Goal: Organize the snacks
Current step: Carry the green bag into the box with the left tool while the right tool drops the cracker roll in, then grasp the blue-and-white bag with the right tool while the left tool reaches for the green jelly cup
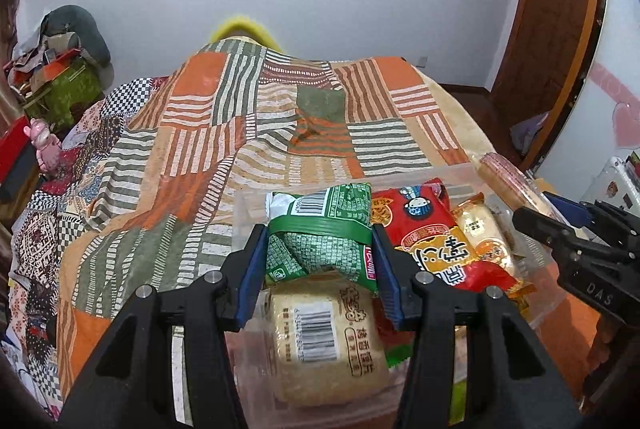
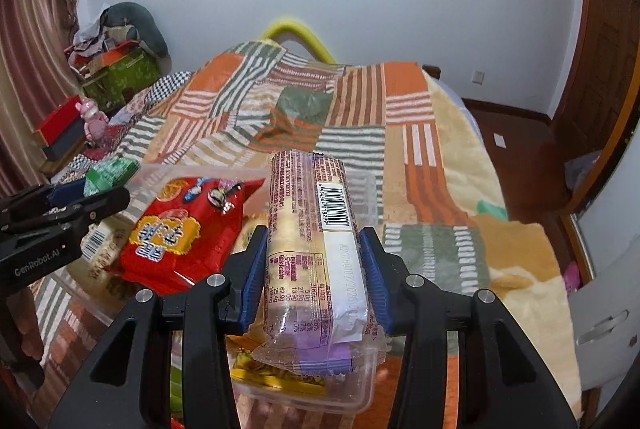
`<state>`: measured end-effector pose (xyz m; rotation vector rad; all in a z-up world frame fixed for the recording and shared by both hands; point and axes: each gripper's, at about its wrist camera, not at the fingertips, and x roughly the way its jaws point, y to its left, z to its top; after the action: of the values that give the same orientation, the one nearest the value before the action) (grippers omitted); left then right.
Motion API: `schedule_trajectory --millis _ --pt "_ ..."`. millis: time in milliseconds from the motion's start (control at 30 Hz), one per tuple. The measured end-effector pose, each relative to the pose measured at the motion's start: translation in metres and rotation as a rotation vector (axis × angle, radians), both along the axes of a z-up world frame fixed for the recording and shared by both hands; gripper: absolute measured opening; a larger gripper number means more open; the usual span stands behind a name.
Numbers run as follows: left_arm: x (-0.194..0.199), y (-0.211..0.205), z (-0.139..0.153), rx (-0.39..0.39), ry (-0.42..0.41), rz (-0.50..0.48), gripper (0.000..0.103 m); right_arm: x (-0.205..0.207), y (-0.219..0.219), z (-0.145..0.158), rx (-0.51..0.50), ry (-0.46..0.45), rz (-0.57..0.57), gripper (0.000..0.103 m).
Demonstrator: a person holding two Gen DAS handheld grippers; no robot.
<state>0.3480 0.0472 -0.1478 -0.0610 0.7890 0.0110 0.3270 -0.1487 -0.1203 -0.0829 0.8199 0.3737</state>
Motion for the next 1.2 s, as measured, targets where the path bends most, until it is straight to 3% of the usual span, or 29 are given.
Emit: schedule_trajectory --millis 200,467,633,800,1133,1200 --pt "-0.002 0.001 -0.006 0.009 0.013 0.008 0.06 -0.003 -0.001 0.004 -0.041 -0.004 0.015 0.042" --pt "-0.031 -0.001 0.018 0.015 -0.029 -0.004 0.065 -0.024 -0.007 0.018 0.002 0.012 0.057 0.043" --pt "-0.064 0.004 0.033 0.008 -0.056 -0.012 0.069 -0.05 -0.004 0.026 0.023 0.014 0.103 0.052" --pt "-0.101 0.011 0.036 0.006 -0.06 -0.017 0.072 -0.082 0.008 0.022 0.05 0.036 0.15 0.07" --pt "-0.158 0.018 0.017 0.015 -0.005 -0.034 0.073 -0.113 0.043 -0.019 0.069 0.179 0.213 0.075" --pt "-0.166 0.018 0.013 0.011 0.006 -0.042 0.073 -0.115 0.045 -0.024 0.085 0.193 0.207 0.083"
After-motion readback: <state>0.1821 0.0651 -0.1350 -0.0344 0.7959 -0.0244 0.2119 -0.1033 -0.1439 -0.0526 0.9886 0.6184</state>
